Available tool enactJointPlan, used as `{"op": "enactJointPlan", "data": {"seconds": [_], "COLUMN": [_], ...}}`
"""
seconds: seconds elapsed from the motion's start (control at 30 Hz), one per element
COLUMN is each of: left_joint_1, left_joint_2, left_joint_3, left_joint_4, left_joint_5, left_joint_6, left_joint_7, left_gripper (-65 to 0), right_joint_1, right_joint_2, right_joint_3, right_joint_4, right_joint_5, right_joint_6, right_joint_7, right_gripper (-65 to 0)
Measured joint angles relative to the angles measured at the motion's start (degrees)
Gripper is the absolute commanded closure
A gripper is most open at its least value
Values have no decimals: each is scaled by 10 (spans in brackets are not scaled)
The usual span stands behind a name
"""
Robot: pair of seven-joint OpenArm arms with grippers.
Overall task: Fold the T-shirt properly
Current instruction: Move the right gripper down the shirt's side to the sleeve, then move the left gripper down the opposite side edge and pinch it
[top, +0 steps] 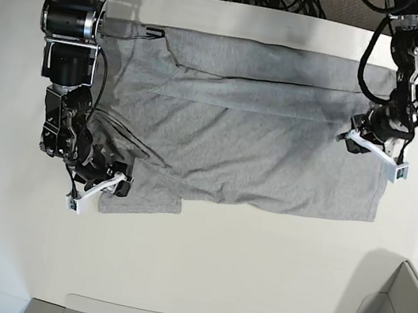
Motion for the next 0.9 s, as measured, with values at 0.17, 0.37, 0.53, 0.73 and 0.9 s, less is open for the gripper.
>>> {"op": "enactJointPlan", "data": {"seconds": [0.17,0.37,0.53,0.73,0.9], "left_joint_1": [-99,-244,-313,-383,-382], "left_joint_2": [-8,-63,-102,-108,-102], "left_joint_3": [-2,5,61,203,206], "left_joint_4": [-78,-274,-458,-549,-565], "left_joint_5": [-1,-1,2,-7,-10], "left_joint_6": [0,2,4,-2,-2], "left_joint_7": [-5,-82,-158,-216,-229], "left_gripper": [-192,-208,-208,-208,-209], "right_joint_1": [0,-2,-2,-2,-2], "right_joint_2": [2,18,20,19,19], "right_joint_3": [-1,-1,-2,-2,-2], "right_joint_4": [2,3,4,4,4], "right_joint_5": [2,1,0,0,0], "right_joint_6": [6,6,6,6,6], "right_joint_7": [-5,-5,-4,-6,-6], "right_gripper": [-253,-253,-253,-252,-252]}}
